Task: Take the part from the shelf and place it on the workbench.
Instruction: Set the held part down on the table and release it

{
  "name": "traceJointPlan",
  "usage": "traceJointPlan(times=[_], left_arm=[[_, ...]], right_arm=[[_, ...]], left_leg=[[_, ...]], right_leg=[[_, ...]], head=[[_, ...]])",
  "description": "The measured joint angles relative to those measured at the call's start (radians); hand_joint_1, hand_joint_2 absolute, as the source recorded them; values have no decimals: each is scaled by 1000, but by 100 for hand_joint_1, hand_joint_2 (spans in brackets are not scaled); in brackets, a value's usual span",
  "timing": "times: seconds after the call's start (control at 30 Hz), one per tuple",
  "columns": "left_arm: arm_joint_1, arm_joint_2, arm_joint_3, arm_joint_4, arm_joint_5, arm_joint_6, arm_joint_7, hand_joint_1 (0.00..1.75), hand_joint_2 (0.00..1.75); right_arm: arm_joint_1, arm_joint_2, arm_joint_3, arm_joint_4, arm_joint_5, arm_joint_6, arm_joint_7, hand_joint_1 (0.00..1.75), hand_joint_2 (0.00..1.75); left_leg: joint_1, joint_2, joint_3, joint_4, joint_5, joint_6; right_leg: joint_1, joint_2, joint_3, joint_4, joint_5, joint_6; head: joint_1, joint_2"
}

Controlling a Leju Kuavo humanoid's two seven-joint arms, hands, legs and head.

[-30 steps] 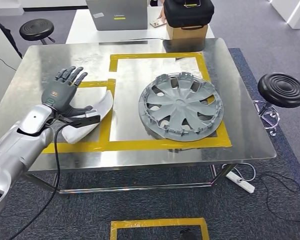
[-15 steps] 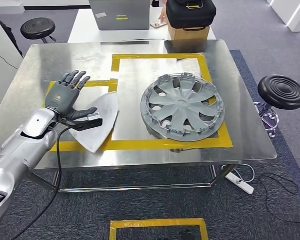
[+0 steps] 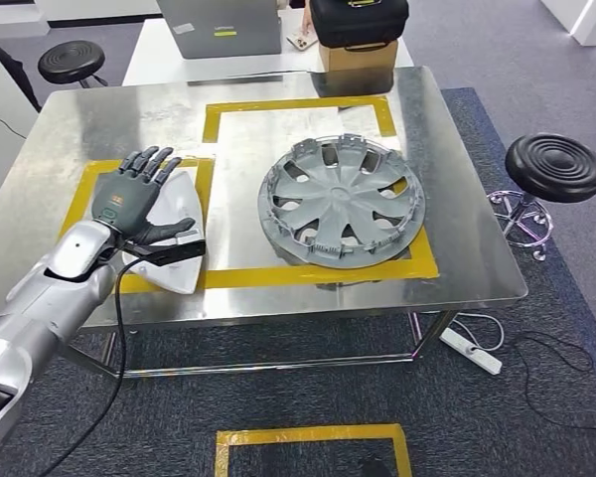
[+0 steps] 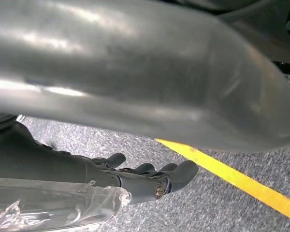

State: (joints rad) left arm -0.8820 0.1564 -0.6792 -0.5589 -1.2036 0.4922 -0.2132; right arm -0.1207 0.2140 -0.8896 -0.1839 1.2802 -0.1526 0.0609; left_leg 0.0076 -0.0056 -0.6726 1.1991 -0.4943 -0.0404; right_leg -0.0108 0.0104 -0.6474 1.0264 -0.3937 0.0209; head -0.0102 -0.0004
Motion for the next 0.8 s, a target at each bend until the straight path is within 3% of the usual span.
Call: traceJointPlan(times=[0.07, 0.1, 0.2, 0.23, 0.3, 0.37, 0.4, 0.43, 0.47, 0.53, 0.6, 0.63, 0.7, 0.73, 0.77, 0.8], left_arm=[[-5, 0, 2, 0, 0, 1, 0, 0, 0], [-7, 0, 4, 0, 0, 1, -1, 0, 0], [-9, -1, 11, 0, 0, 2, -2, 0, 0], [-8, -2, 12, 0, 0, 2, -2, 0, 0], [-7, -4, 12, 0, 0, 2, -3, 0, 0], [-5, -4, 13, 0, 0, 2, -3, 0, 0], [-4, -4, 13, 0, 0, 2, -3, 0, 0], [-2, -5, 13, 0, 0, 2, -3, 0, 0], [0, -5, 13, 0, 0, 2, -3, 0, 0], [1, -5, 14, 0, 0, 2, -4, 0, 0], [-1, -3, 16, 0, 0, 2, -4, 0, 0], [-2, -3, 16, 0, 0, 2, -4, 0, 0], [-2, -2, 16, 0, 0, 2, -4, 0, 0], [-2, -2, 16, 0, 0, 2, -4, 0, 0], [-2, 0, 16, 0, 0, 2, -4, 0, 0], [-2, 1, 16, 0, 0, 1, -4, 0, 0]], right_arm=[[-2, 0, 0, 0, 0, 0, 0, 0, 0], [-2, 0, 0, 0, 0, 0, 0, 0, 0], [-1, 0, 0, 0, 1, 0, 0, 0, 0], [0, 0, 0, 0, 1, 0, 0, 0, 0], [1, 0, 0, 0, 2, 0, 0, 0, 0], [1, 0, 0, 0, 2, 0, 0, 0, 0], [0, 0, 0, 0, 2, 0, 0, 0, 0], [0, 0, 0, 0, 2, 0, 0, 0, 0], [-1, 0, 0, 0, 2, 0, 0, 0, 0], [-2, 0, 0, 0, 2, 0, 0, 0, 0], [-6, 0, 0, 0, 2, 0, -1, 0, 0], [-7, 0, 0, 0, 2, 0, -1, 0, 0], [-6, 0, 0, 0, 2, 0, -1, 0, 0], [-7, 0, 0, 0, 2, 0, -1, 0, 0], [-8, 0, 0, 0, 2, 0, -1, 0, 0], [-9, 0, 0, 0, 2, 0, -1, 0, 0]], left_leg=[[-4, -1, 76, -130, 45, 10], [-7, -1, 99, -174, 53, 14], [-10, 0, 100, -206, 56, 22], [-8, 1, 95, -210, 62, 27], [-4, 4, 81, -214, 76, 41], [-5, 5, 66, -214, 90, 49], [-6, 5, 57, -213, 97, 50], [-7, 5, 49, -213, 105, 50], [-7, 4, 40, -213, 113, 50], [-8, 3, 24, -212, 128, 46], [-10, 3, 11, -212, 145, 37], [-10, 3, 7, -213, 154, 32], [-9, 3, 1, -217, 172, 21], [-9, 3, -4, -215, 167, 14], [-8, 2, -13, -200, 144, 8], [-8, 2, -27, -165, 103, 3]], right_leg=[[3, 0, -5, 0, 6, 5], [3, 0, -8, 0, 11, 10], [3, 0, -22, -5, 28, 27], [3, 0, -29, 0, 18, 33], [3, -2, -57, 69, -48, 43], [3, -3, -94, 204, -135, 50], [3, -3, -104, 261, -160, 52], [3, -3, -100, 287, -164, 52], [4, -3, -78, 277, -150, 51], [5, -3, 13, 160, -105, 44], [9, -2, 100, 28, -94, 34], [11, -1, 118, -5, -98, 30], [12, 0, 111, -15, -88, 17], [11, 0, 104, -18, -78, 10], [9, -1, 95, -19, -66, 1], [6, -2, 84, -22, -53, -6]], head=[[1, 0], [1, 0], [1, 0], [2, 0], [5, 0], [7, 0], [7, 0], [7, 0], [7, 0], [7, 0], [6, 0], [7, 0], [8, 0], [9, 0], [7, 0], [5, 0]])
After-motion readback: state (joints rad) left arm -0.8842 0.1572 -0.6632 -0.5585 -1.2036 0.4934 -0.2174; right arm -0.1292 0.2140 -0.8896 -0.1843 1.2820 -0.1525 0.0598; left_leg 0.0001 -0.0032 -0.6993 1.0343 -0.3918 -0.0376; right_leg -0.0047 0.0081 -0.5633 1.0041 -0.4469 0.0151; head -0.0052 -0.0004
